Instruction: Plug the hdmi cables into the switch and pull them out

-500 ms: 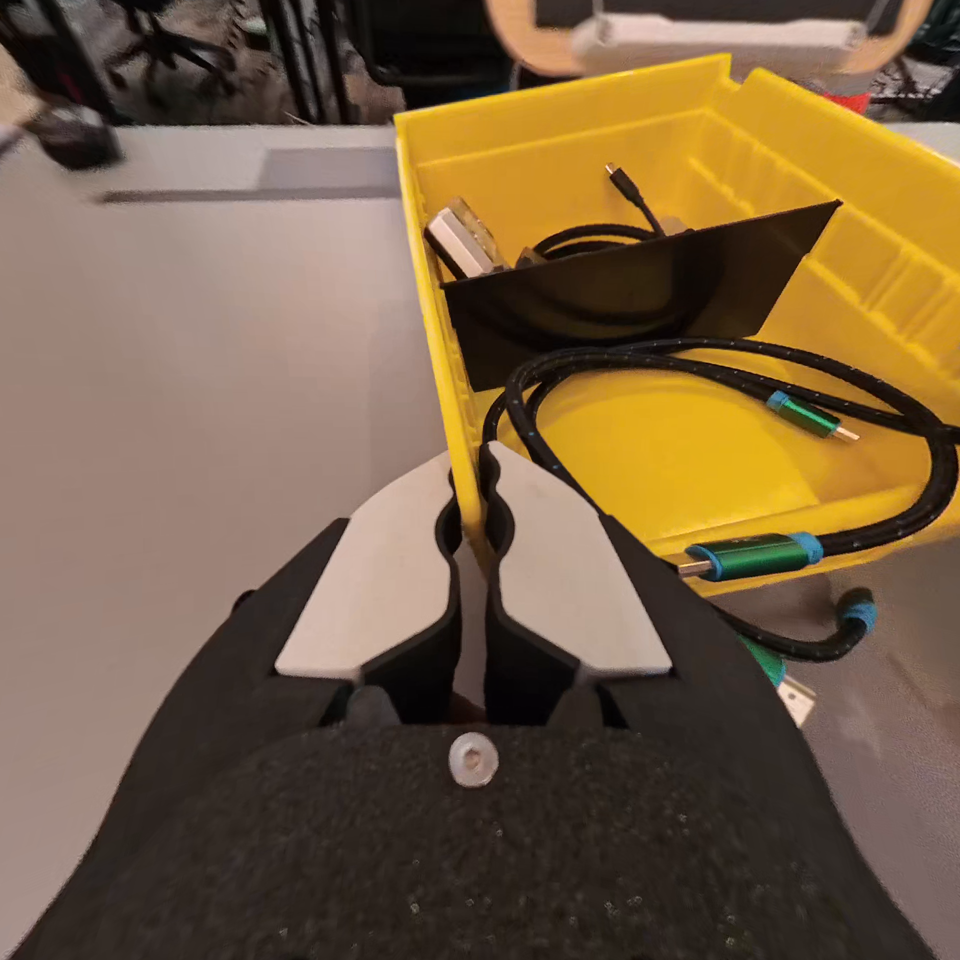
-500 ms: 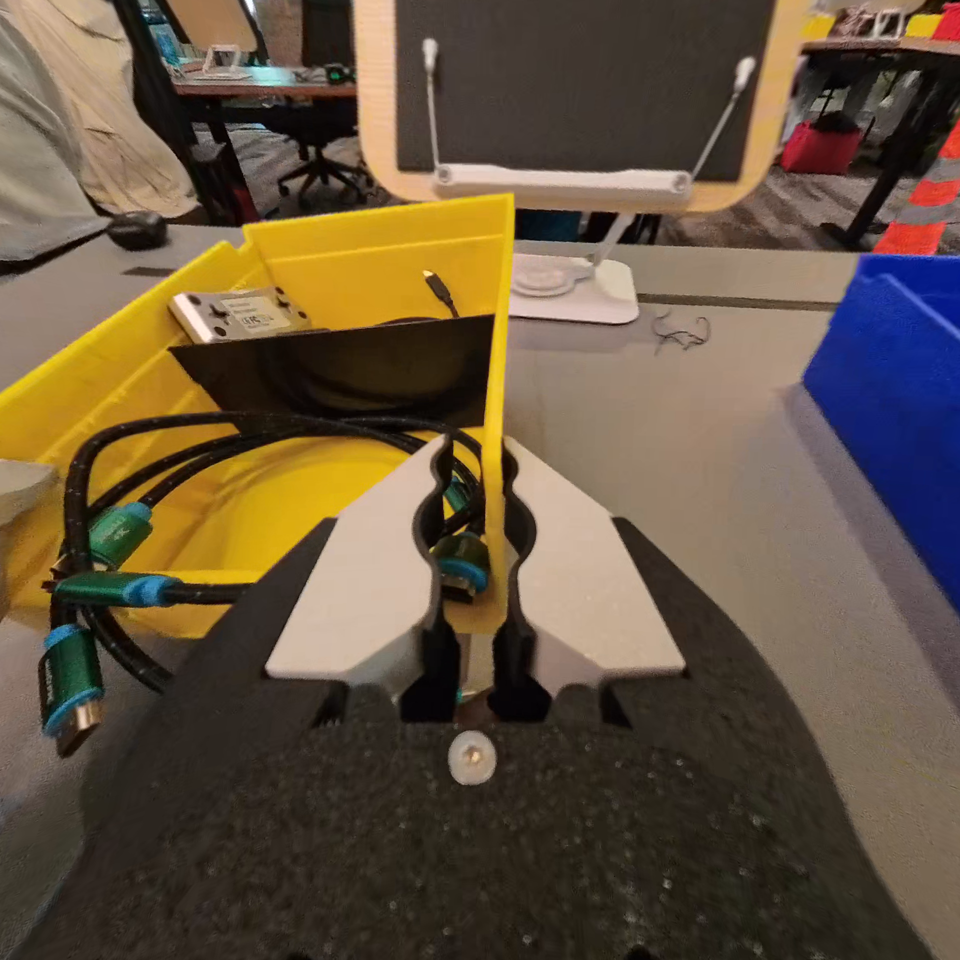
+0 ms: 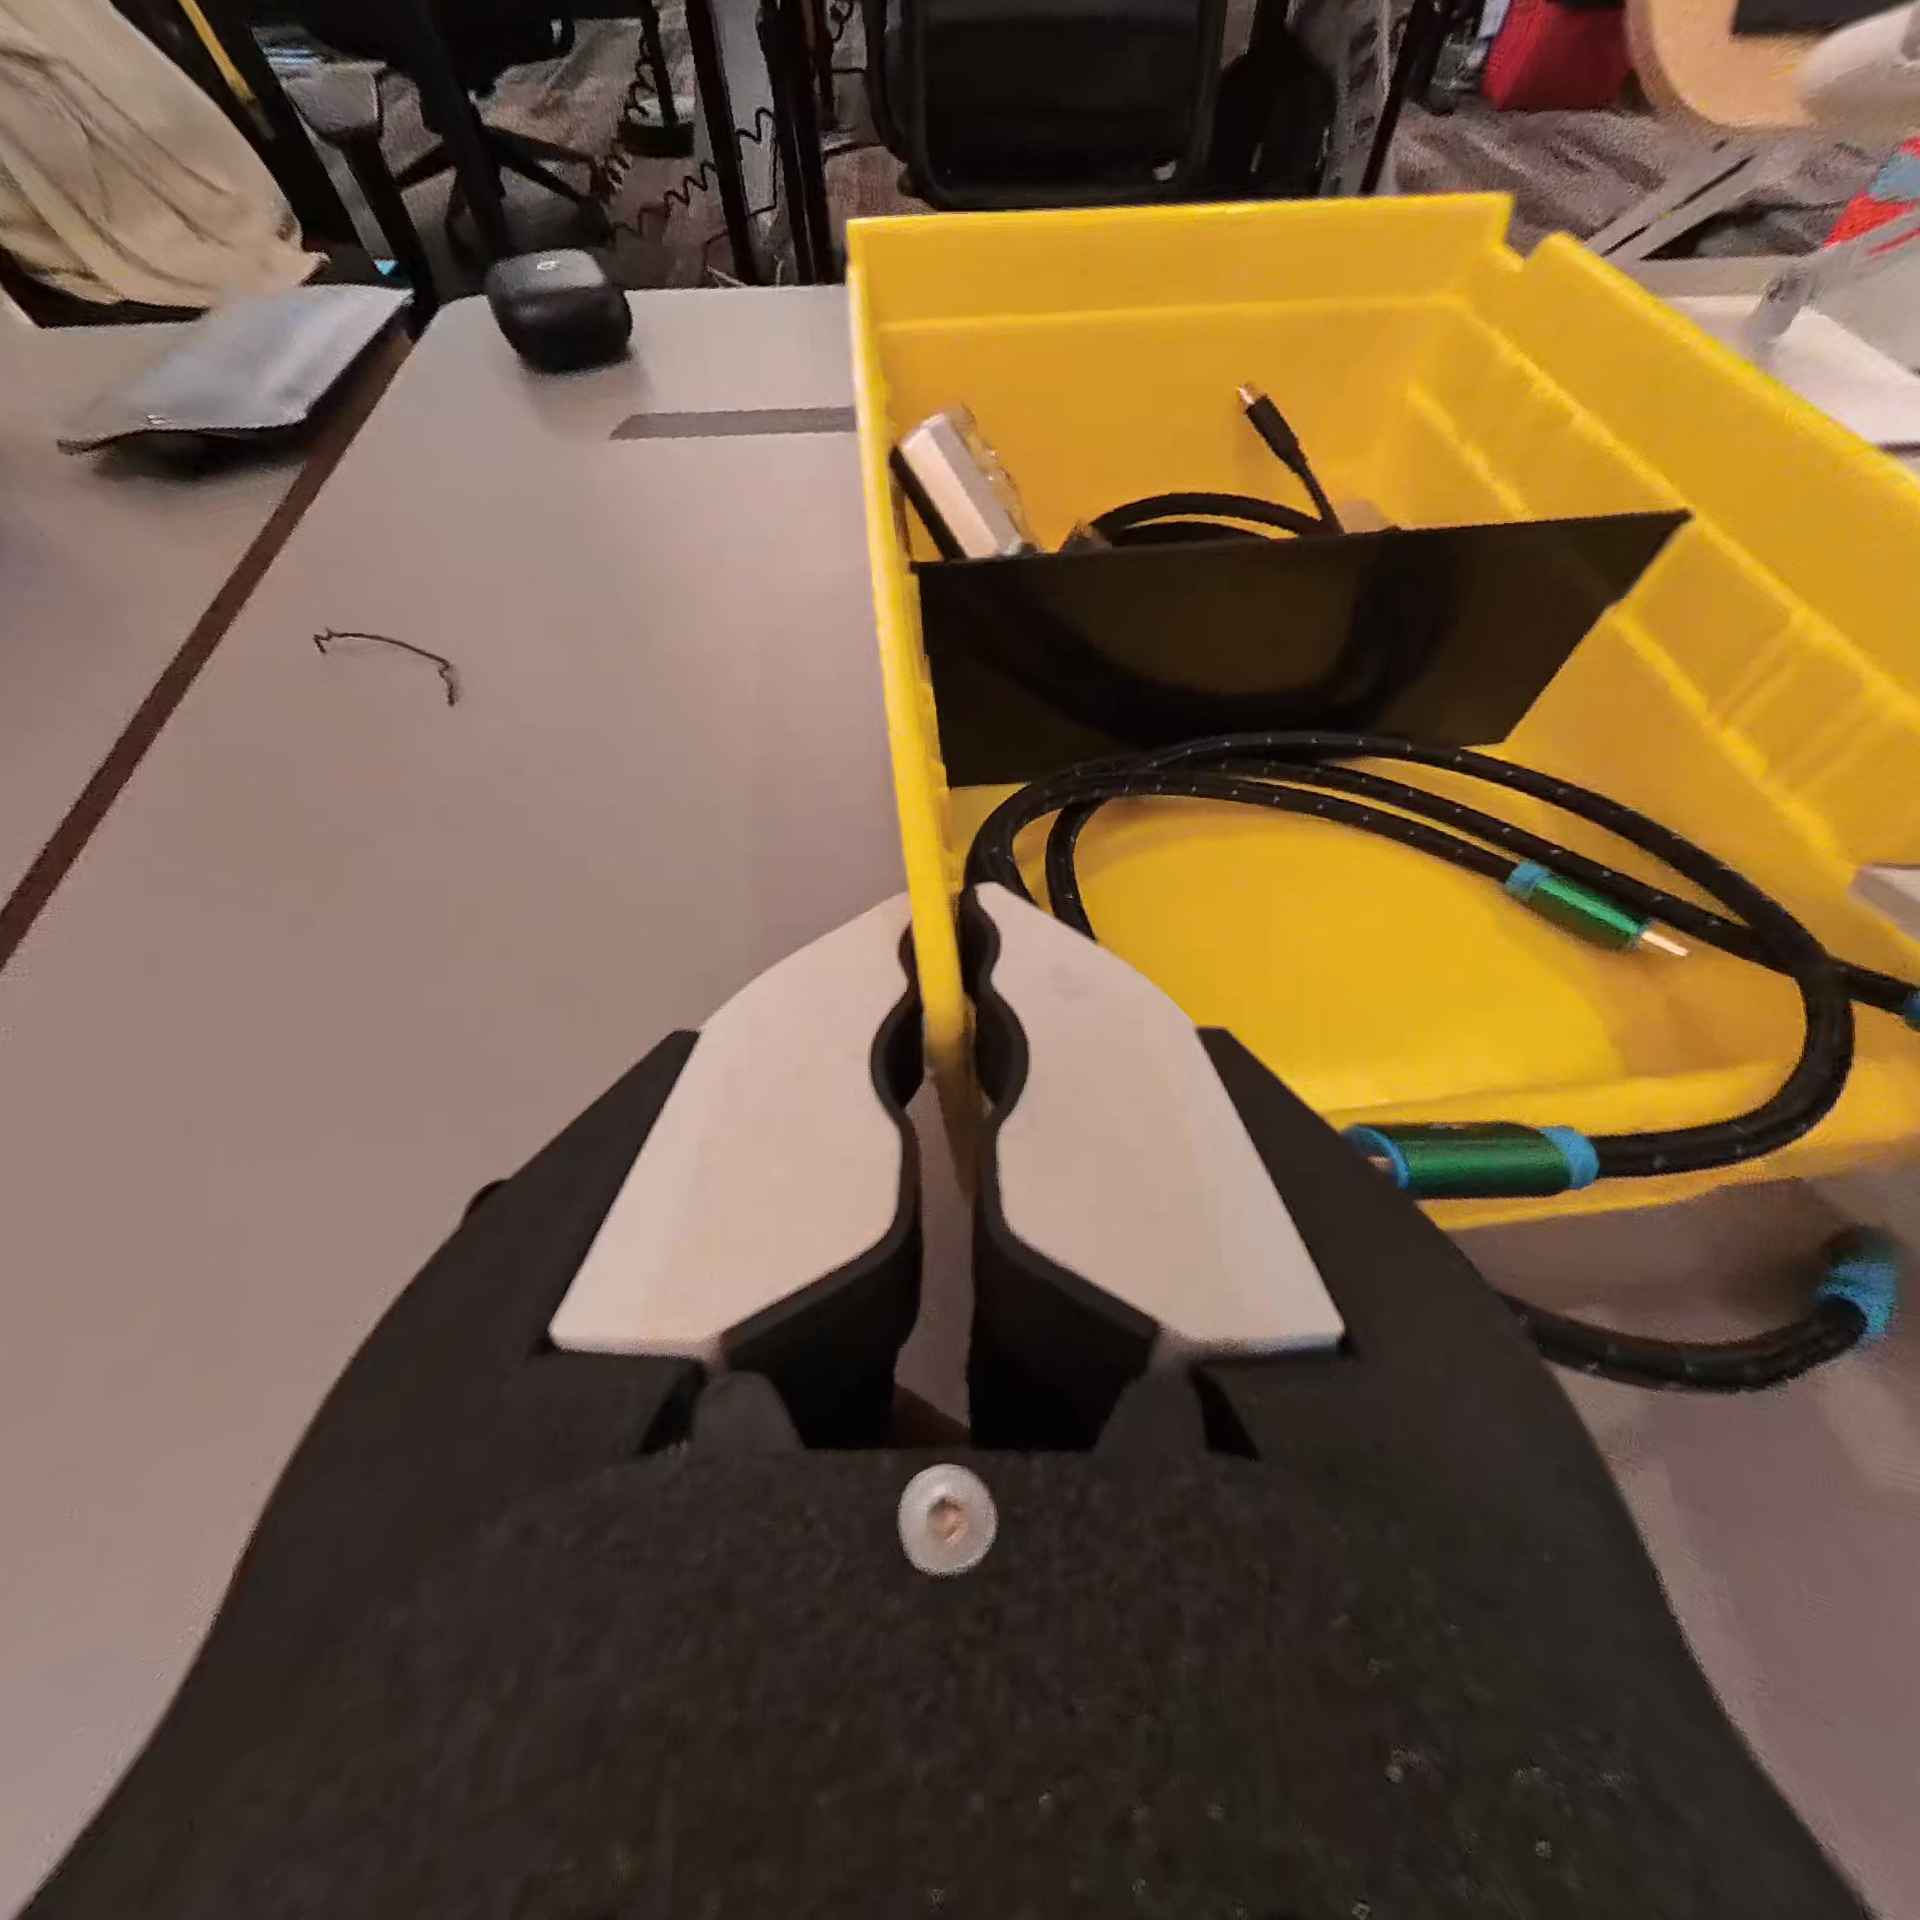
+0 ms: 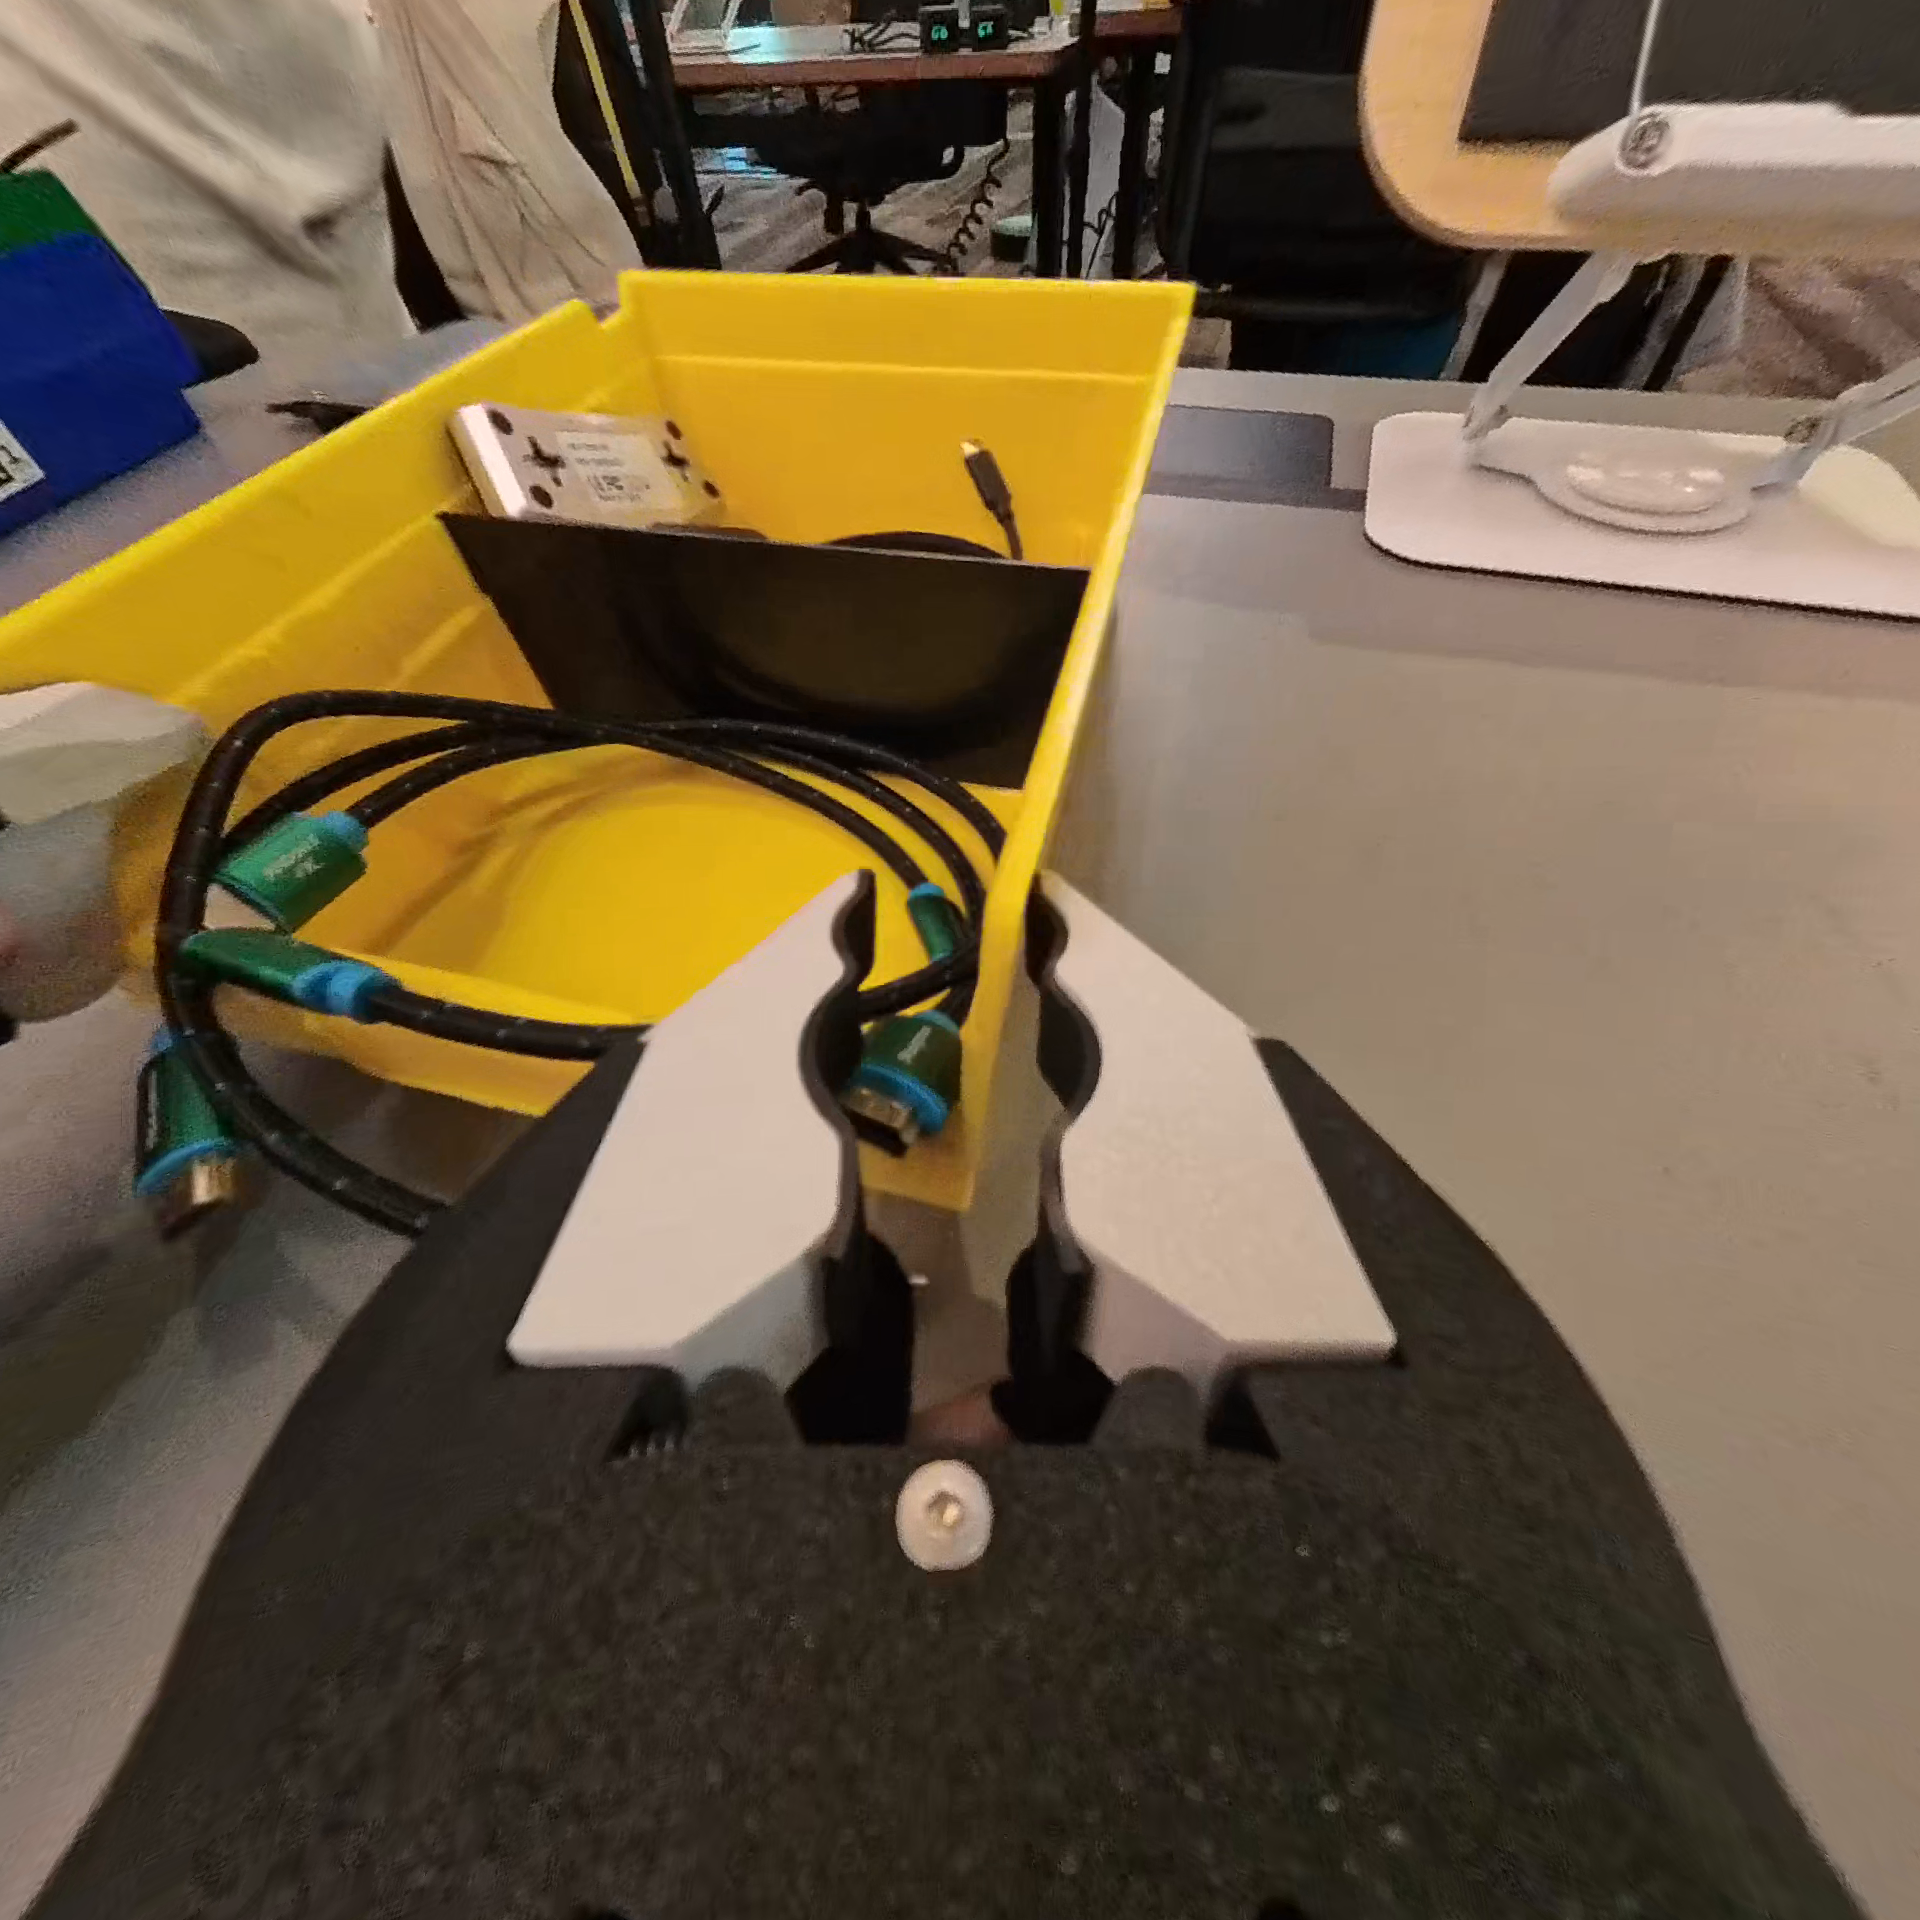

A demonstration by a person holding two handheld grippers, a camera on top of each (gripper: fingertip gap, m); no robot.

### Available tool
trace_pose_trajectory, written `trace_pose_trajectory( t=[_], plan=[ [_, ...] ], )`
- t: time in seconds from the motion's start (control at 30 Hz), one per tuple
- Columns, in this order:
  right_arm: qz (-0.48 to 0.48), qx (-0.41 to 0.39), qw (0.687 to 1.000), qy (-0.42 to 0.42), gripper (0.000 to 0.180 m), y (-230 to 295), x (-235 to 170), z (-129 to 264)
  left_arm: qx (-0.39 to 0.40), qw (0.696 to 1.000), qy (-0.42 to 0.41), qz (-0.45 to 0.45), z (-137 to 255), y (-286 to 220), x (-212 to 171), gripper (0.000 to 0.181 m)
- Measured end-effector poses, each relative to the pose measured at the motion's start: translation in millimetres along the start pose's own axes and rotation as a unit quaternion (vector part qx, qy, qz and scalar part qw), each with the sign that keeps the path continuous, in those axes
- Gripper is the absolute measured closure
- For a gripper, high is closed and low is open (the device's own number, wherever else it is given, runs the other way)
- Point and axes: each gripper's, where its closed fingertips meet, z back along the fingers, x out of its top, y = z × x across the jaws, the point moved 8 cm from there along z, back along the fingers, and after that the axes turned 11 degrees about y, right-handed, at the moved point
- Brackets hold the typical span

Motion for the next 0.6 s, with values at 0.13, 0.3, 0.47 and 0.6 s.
trace_pose_trajectory(
  t=[0.13,0.3,0.47,0.6],
  plan=[
    [0.013,0.070,0.997,0.028,0.152,-6.9,2.5,28.7,0.049,0.999,0.006,-0.009,6.9,-3.5,-2.7,0.169],
    [0.064,0.180,0.981,0.020,0.151,-59.0,-11.1,92.6,0.047,0.996,-0.040,0.059,54.5,-9.0,-12.0,0.147],
    [0.079,0.172,0.982,0.025,0.146,-168.9,-41.3,140.5,-0.003,0.991,-0.067,0.115,100.3,-48.4,-49.3,0.144],
    [0.040,0.043,0.998,0.006,0.145,-286.4,-62.8,175.5,-0.054,0.995,-0.041,0.075,109.7,-91.9,-64.1,0.145]
  ],
)
